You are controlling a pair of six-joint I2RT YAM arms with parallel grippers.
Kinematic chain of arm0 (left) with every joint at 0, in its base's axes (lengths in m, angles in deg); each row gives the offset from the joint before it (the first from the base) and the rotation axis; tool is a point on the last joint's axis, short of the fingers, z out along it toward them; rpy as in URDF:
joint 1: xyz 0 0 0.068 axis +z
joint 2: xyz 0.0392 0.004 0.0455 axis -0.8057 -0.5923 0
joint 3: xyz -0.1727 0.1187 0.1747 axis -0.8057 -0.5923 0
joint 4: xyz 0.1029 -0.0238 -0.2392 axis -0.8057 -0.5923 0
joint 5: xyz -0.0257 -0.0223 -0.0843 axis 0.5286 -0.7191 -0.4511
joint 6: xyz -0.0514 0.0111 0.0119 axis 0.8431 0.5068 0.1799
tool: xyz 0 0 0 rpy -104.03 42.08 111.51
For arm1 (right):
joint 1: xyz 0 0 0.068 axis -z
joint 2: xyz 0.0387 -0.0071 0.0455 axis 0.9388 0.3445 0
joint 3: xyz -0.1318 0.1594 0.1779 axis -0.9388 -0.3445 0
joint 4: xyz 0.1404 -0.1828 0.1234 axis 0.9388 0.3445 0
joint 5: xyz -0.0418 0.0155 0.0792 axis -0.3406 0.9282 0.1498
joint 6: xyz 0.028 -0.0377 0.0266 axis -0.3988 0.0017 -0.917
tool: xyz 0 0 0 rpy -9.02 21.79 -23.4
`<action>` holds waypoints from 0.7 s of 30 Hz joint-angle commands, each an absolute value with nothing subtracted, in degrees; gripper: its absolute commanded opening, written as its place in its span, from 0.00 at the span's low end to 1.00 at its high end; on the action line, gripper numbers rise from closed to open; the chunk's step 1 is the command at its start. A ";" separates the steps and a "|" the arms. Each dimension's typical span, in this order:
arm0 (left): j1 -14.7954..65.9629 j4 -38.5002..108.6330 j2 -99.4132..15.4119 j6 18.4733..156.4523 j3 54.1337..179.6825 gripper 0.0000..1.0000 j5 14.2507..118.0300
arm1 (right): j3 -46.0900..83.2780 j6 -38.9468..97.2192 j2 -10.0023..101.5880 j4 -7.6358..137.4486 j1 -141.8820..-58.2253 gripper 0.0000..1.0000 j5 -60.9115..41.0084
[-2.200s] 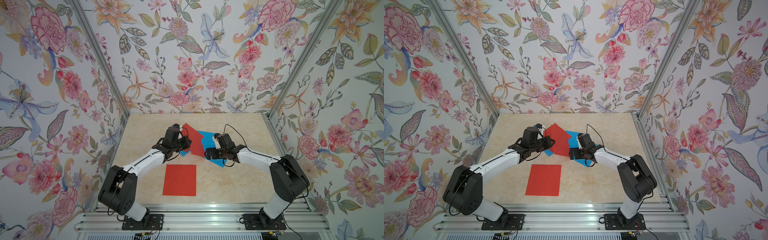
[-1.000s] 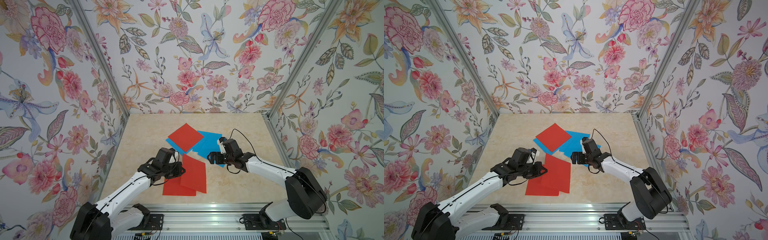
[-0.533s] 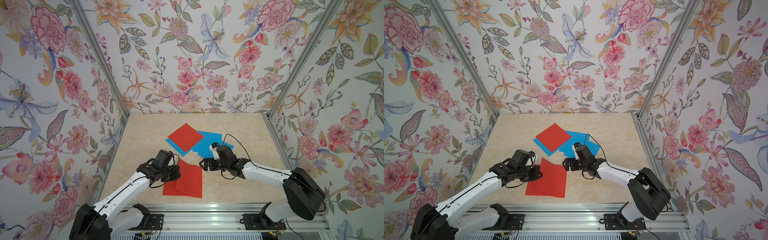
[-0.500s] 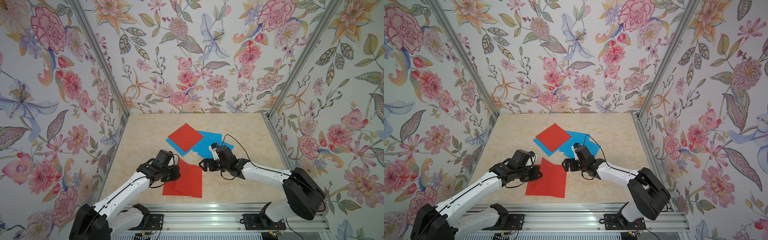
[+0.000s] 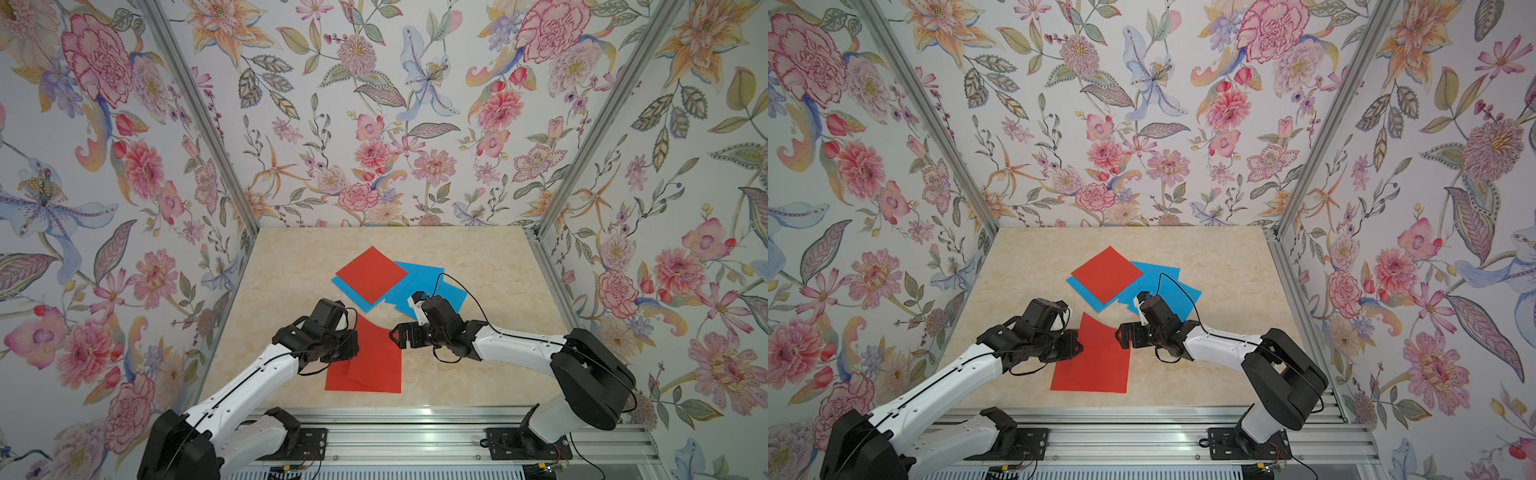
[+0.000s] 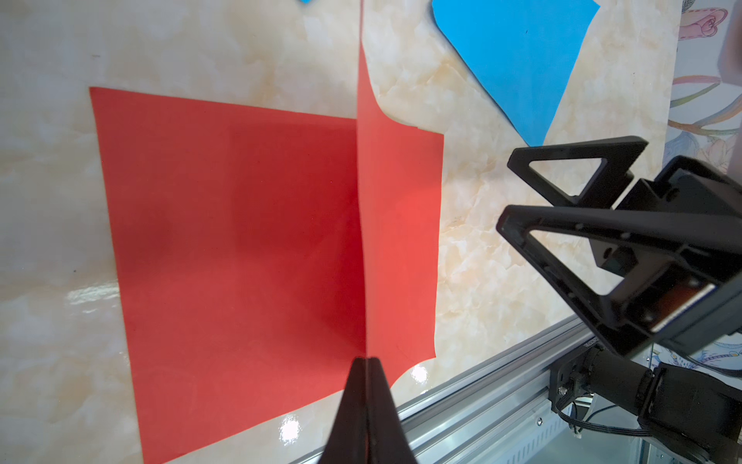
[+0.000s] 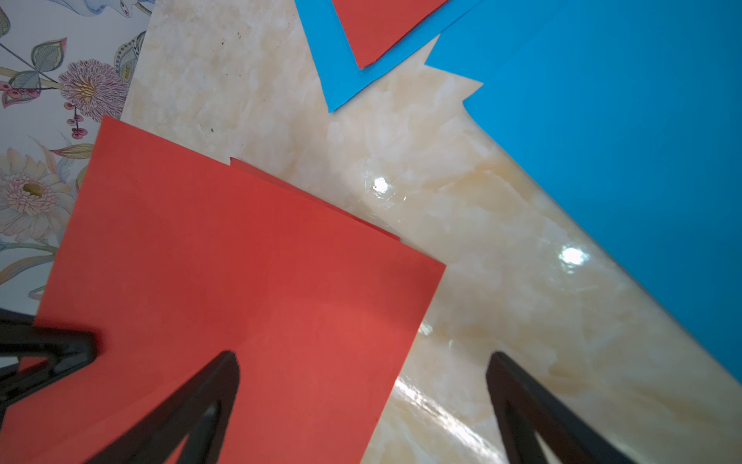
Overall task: Sort the scattered colored papers by color
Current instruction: Place the colored paper.
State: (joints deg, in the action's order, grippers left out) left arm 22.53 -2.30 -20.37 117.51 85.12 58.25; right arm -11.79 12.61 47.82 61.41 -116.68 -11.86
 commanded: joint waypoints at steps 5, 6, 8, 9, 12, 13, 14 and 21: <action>21.89 -4.62 -19.75 116.21 86.69 0.00 60.08 | -10.01 11.82 49.72 59.78 -117.44 1.00 -10.83; 21.95 -4.84 -19.96 116.04 86.73 0.00 60.07 | -10.08 11.67 49.82 59.53 -117.50 1.00 -10.64; 21.94 -5.12 -20.01 115.97 86.86 0.00 60.25 | -10.07 11.36 50.13 59.02 -117.58 1.00 -10.27; 21.95 -5.24 -20.15 115.86 86.85 0.00 60.34 | -9.99 11.34 50.28 58.84 -117.69 1.00 -10.07; 21.95 -5.96 -20.09 115.66 87.17 0.00 60.91 | -9.91 11.19 50.55 58.74 -118.06 1.00 -10.05; 21.95 -6.25 -20.03 115.52 87.26 0.00 61.17 | -9.78 11.22 50.62 58.66 -118.12 1.00 -10.03; 21.95 -6.55 -20.06 115.34 87.42 0.00 61.42 | -9.78 11.13 50.76 58.48 -118.27 1.00 -10.03; 22.04 -7.58 -20.36 114.89 88.16 0.00 62.62 | -8.95 11.45 51.87 58.47 -118.70 1.00 -9.51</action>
State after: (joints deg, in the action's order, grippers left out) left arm 22.53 -5.82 -20.33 116.15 86.57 60.85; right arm -10.70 11.71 50.97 59.60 -118.12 -10.16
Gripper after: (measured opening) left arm 0.043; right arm 0.997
